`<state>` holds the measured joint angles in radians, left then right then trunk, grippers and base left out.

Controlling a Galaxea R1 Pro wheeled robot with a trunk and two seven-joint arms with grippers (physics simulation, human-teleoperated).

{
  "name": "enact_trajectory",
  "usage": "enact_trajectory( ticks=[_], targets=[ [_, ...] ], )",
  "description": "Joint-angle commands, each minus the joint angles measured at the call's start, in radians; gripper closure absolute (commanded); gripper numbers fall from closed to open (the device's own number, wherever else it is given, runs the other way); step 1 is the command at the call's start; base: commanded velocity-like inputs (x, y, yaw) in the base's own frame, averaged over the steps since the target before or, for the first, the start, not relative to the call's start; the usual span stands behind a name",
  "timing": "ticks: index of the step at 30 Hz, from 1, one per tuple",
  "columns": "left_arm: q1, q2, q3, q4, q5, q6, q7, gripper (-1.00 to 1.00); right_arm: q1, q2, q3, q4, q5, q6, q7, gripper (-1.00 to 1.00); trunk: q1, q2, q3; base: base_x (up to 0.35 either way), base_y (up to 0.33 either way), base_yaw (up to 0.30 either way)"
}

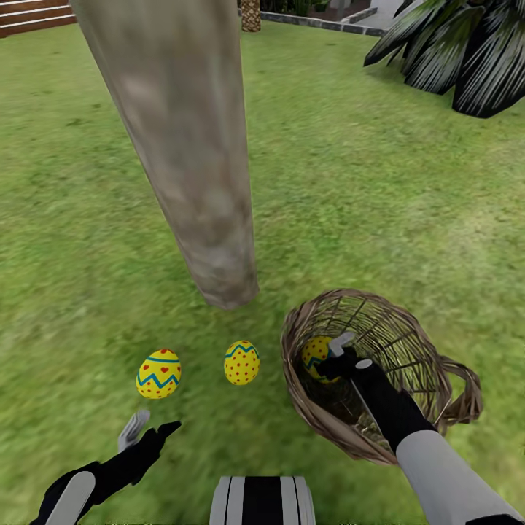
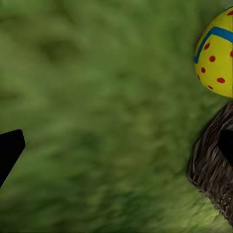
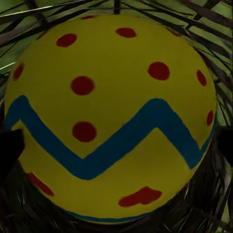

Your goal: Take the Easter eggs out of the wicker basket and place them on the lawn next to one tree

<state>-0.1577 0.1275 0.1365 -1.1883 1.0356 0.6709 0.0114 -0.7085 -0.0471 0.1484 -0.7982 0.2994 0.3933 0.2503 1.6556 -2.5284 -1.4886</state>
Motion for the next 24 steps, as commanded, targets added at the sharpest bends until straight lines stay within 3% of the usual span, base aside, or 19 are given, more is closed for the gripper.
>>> enact_trajectory(
  ticks=[1,24],
  targets=[
    [0.000,0.000,0.002,-0.001,0.004,0.006,0.001,-1.00,0.000,-0.001,0.002,-0.002,0.011,-0.001,0.005,-1.00,0.000,-0.001,-0.005,0.000,0.000,0.000],
    [0.000,0.000,0.002,-0.001,0.004,0.006,0.002,-1.00,0.001,0.003,0.001,-0.003,0.010,-0.021,0.004,-1.00,0.005,-0.003,-0.047,0.000,0.000,0.000]
  ],
)
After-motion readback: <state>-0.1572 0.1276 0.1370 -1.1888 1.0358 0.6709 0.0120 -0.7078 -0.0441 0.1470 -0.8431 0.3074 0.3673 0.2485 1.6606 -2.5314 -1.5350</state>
